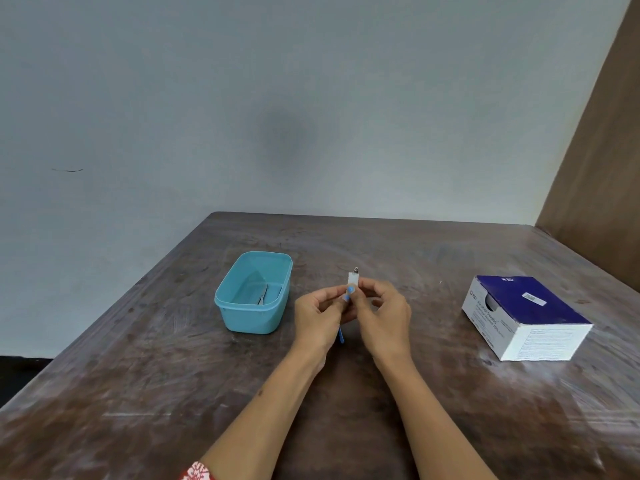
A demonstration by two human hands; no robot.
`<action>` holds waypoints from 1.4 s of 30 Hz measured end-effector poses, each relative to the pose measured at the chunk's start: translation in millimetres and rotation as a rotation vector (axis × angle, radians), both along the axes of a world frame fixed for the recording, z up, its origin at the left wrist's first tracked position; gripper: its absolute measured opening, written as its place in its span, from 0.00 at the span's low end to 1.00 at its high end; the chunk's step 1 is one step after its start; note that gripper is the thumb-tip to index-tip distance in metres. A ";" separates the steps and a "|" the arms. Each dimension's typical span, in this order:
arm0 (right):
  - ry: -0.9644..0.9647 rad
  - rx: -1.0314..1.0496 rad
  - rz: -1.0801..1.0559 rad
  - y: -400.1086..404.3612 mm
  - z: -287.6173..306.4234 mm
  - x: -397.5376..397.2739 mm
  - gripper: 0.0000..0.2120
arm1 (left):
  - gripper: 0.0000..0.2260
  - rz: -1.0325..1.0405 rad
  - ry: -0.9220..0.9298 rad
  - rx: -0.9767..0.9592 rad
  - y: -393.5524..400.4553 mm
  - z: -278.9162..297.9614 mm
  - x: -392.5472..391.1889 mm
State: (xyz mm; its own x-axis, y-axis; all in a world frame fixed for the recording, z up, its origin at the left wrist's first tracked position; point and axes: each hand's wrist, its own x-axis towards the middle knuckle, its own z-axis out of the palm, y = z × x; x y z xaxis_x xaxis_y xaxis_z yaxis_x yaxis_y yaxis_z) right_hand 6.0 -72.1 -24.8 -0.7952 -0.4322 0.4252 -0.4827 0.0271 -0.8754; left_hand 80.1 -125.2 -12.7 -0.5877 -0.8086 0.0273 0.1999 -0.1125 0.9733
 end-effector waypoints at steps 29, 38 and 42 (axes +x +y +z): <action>-0.313 -0.250 0.036 2.2 5.8 -0.4 0.05 | 0.07 0.152 -0.090 -0.320 -1.2 -0.6 3.8; -0.402 -0.214 0.171 2.3 8.4 3.3 0.04 | 0.10 0.274 -0.123 -0.490 1.4 2.0 5.8; -0.431 -0.336 0.127 5.0 12.4 2.0 0.02 | 0.09 0.257 -0.120 -0.487 2.6 1.4 5.0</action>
